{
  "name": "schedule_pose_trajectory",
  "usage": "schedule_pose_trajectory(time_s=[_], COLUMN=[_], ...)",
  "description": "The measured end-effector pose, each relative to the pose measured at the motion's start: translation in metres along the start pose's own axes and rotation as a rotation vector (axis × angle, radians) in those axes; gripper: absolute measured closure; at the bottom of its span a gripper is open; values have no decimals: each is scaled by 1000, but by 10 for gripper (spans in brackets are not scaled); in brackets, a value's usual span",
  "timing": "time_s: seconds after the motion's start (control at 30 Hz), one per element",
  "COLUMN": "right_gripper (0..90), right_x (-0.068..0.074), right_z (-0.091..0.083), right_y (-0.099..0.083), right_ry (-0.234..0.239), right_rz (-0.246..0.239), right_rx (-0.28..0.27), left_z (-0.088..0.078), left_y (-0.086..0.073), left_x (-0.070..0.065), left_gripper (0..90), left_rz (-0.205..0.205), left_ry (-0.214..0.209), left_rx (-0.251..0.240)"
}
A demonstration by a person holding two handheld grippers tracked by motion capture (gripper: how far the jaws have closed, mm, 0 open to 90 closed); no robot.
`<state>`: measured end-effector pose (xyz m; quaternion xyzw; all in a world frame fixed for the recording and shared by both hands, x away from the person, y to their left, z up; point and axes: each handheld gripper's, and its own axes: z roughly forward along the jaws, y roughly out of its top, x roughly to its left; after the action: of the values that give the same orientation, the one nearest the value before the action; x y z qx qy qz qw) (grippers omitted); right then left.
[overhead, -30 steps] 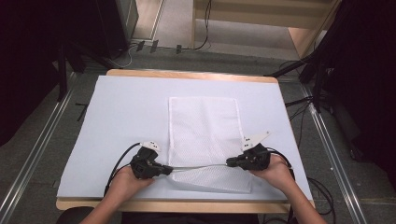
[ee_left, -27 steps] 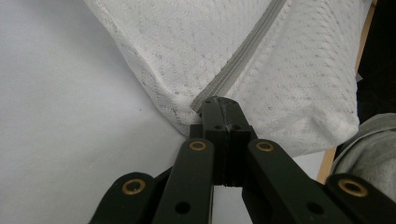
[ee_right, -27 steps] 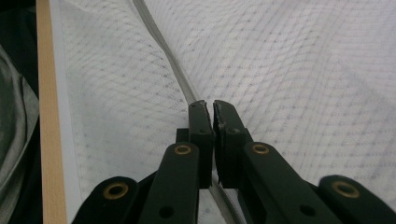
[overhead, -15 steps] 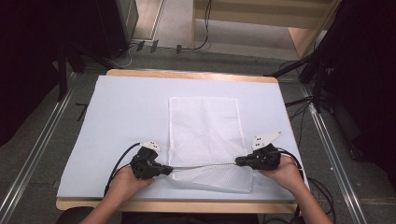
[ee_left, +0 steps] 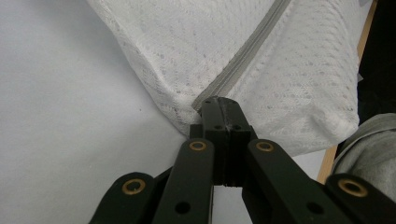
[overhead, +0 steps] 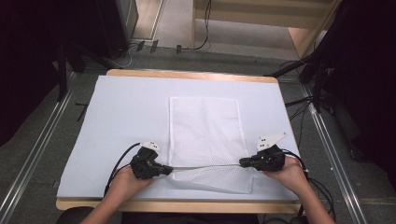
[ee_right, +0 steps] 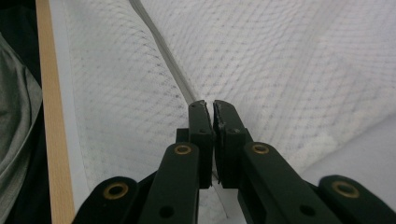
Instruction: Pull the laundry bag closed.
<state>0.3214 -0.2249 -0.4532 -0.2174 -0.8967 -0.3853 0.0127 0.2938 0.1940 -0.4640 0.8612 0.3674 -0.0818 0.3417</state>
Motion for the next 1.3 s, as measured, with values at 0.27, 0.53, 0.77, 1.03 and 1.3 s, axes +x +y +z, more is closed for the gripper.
schedule_pose_trajectory(time_s=[0.27, 0.53, 0.77, 1.03, 1.3], right_gripper=[891, 891, 891, 889, 867], right_x=[0, -1, -3, -4, -2], right_z=[-4, -6, -13, -13, -9], right_y=[-2, -4, -13, -13, -9], right_ry=[4, -11, -16, -4, -10], right_rz=[-5, -3, 14, 37, 42], right_rx=[0, -1, -18, -39, -44], left_z=[0, 0, 0, 0, -3], left_y=[0, 0, 0, 1, 2], left_x=[0, 0, 0, 3, 3], left_gripper=[900, 900, 900, 900, 845], left_rz=[-1, -1, 1, -17, 1], left_ry=[2, -1, -2, -21, -30], left_rx=[0, -1, 2, -1, 1])
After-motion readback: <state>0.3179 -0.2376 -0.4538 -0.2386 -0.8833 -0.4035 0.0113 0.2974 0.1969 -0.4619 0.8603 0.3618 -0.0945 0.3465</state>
